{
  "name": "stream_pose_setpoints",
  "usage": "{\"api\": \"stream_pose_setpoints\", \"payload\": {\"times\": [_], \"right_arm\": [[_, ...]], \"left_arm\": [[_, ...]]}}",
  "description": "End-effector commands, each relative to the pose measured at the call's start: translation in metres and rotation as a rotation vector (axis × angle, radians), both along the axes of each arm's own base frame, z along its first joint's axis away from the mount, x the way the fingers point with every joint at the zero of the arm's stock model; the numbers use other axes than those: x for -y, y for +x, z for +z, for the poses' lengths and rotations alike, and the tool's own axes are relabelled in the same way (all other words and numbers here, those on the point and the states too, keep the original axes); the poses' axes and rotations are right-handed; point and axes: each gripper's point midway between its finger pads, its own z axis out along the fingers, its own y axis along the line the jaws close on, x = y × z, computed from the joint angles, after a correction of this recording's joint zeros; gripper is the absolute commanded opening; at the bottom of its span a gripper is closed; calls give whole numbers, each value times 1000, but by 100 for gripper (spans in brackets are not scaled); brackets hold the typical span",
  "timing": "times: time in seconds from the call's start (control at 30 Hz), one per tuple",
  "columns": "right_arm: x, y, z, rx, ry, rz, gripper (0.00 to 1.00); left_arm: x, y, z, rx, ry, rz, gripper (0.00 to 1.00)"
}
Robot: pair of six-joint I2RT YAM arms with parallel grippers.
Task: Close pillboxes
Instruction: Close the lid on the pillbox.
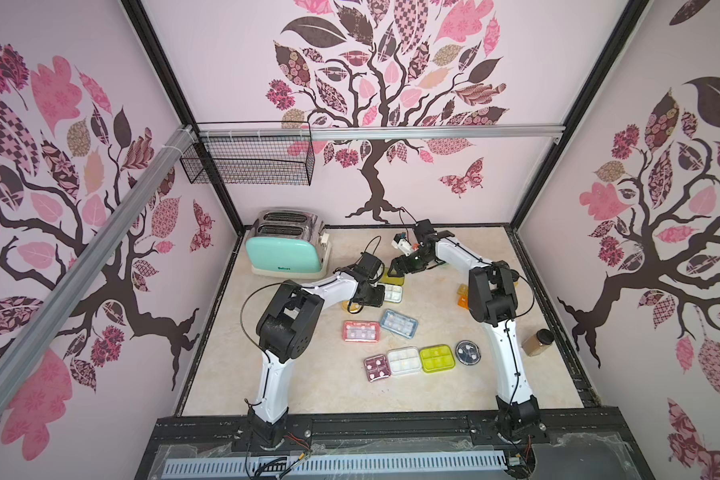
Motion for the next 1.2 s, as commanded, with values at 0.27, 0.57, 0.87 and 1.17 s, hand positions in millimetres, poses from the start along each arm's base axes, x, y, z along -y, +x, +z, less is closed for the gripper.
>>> {"api": "stream_pose_setpoints", "payload": {"times": [0.27, 0.57, 0.87, 1.17], "right_arm": [[-6, -21, 51, 32, 75, 32, 84], [-10, -43, 71, 24, 169, 13, 80], [-7, -72, 77, 15, 211, -21, 75], [16, -67, 81, 40, 192, -267, 83]], "left_arm": [[-3, -6, -17, -46, 15, 7, 32], [-2, -6, -17, -45, -2, 19, 30], [-1, -17, 2, -33, -50, 14, 29], [-13, -42, 39, 10, -66, -8, 39]]}}
